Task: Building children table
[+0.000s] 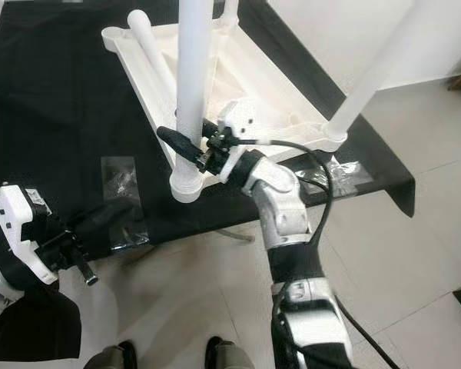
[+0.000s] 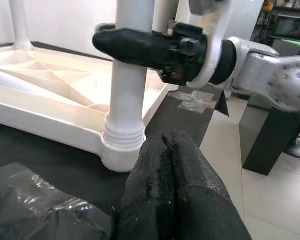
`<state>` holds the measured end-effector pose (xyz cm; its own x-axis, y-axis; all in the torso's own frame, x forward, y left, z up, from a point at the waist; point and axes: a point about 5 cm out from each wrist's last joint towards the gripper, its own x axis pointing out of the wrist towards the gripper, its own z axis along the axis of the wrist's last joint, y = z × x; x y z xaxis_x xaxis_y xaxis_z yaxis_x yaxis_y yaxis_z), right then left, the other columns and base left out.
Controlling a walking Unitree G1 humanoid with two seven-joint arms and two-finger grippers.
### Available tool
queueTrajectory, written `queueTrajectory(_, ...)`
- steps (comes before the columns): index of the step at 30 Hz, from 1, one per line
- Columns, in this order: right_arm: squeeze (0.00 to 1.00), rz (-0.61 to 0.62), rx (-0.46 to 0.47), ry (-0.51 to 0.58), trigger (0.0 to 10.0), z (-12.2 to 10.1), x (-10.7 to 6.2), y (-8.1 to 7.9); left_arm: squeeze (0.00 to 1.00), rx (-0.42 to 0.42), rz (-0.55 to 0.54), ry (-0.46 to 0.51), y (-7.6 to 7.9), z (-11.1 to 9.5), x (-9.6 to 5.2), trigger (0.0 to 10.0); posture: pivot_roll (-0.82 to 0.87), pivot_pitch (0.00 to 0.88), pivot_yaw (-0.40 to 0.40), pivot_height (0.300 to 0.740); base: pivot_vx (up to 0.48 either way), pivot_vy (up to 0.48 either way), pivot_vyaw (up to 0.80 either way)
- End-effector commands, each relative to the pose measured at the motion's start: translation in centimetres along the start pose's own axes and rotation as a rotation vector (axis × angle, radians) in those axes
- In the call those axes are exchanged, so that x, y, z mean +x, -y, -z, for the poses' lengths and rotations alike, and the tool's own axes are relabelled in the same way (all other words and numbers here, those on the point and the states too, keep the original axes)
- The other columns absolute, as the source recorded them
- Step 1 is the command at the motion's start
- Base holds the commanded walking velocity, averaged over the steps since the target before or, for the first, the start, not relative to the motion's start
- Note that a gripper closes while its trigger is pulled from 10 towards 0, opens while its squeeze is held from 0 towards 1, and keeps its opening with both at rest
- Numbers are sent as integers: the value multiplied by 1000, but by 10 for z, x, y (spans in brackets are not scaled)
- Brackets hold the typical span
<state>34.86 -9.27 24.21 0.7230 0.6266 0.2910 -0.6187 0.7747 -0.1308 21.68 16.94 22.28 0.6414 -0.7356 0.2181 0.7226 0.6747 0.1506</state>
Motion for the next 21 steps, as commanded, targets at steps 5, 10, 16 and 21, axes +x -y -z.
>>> queueTrajectory(5, 0, 352, 18, -373, 0, 70, -48, -16, 0, 9, 17, -16, 1, -4, -4, 10000, 100, 305, -103, 740, 0, 0, 0)
queueTrajectory(10, 0, 365, -4, -328, 0, 57, -27, -16, 0, 7, 25, -15, 3, -2, -2, 10000, 103, 299, -112, 740, 0, 0, 0)
queueTrajectory(16, 0, 386, -12, -335, 5098, 56, -25, -13, 0, 6, 23, -16, 4, -1, -2, 10000, 103, 298, -113, 740, 0, 0, 0)
queueTrajectory(21, 1000, 259, 25, -191, 10000, 25, -6, -3, 0, 5, 23, -10, 4, -1, 0, 10000, 97, 296, -114, 740, 0, 0, 0)
